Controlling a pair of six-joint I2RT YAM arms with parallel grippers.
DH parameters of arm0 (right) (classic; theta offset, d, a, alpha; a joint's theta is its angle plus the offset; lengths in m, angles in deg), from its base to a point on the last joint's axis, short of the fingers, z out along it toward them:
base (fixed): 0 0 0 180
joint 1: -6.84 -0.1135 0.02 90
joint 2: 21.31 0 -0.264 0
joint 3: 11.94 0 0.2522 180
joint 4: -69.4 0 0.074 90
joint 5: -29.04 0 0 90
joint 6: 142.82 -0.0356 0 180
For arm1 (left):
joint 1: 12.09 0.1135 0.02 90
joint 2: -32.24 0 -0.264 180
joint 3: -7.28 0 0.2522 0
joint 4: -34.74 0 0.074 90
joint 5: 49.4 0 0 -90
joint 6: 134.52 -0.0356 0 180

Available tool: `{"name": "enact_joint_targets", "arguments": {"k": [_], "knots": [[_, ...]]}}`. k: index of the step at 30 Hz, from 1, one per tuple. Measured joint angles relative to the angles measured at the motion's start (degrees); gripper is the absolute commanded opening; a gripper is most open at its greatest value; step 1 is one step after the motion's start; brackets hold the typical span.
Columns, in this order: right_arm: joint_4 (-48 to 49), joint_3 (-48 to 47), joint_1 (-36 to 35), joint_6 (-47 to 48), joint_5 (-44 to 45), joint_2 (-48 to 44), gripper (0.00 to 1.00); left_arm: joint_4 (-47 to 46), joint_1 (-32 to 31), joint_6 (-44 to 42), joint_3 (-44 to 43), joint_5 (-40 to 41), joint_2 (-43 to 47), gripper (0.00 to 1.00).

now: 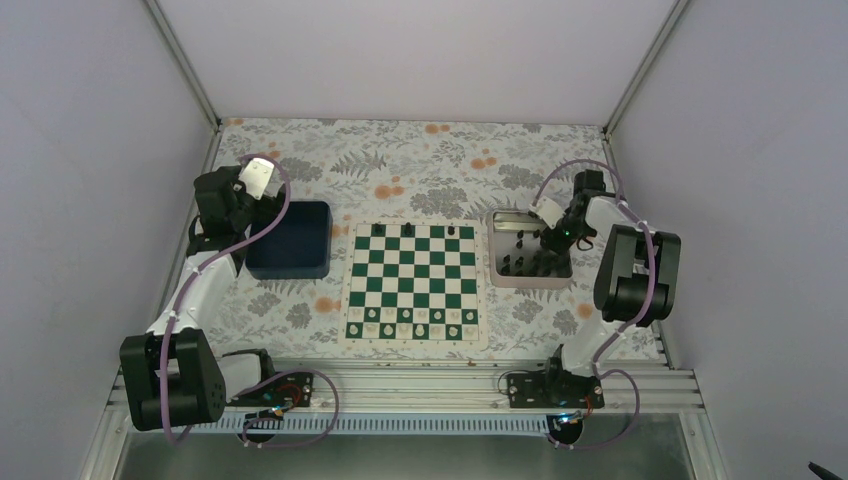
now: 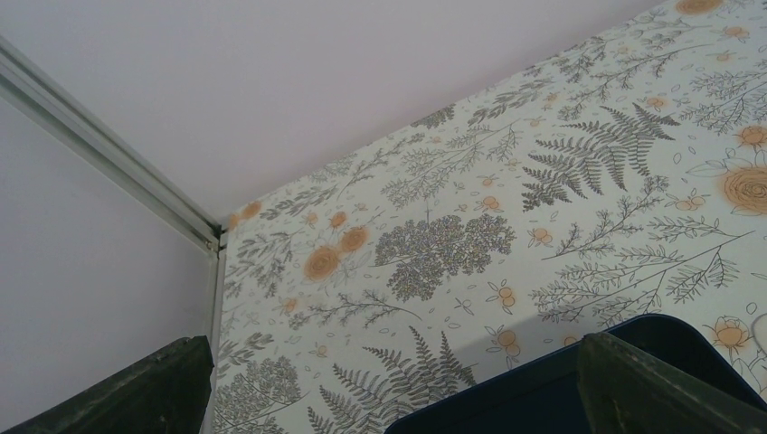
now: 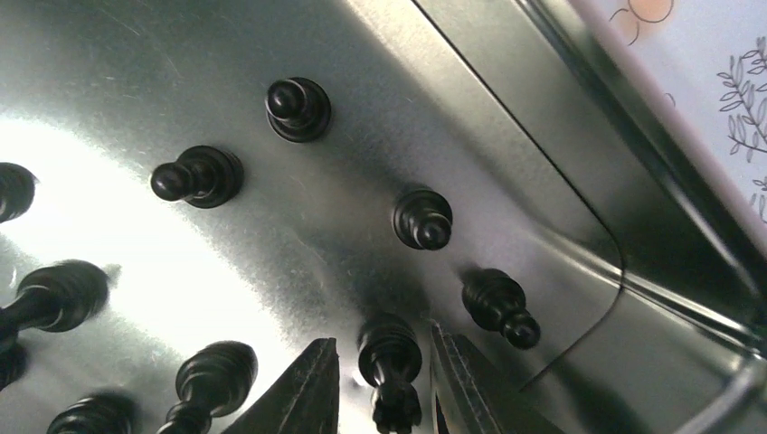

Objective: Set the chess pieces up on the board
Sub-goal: Pick up the chess piece from the storage box.

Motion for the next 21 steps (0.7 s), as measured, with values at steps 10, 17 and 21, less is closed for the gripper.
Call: {"name": "enact_joint_targets", "arguments": {"k": [10,17,21], "knots": [[-0.04,-0.04,0.0,-0.02,0.17,0.66,0.27,0.0,0.0,0.0,0.0,0.0,-0.02,1.0],[-1.49,-1.07,0.02,-0.02,0.96,0.59,0.27,0.0,0.0,0.0,0.0,0.0,-0.26,1.0],[-2.43,-1.7,0.24,-0.02,1.53,0.59,0.28,-0.02,0.0,0.0,0.0,-0.02,-0.46,1.0]]}}
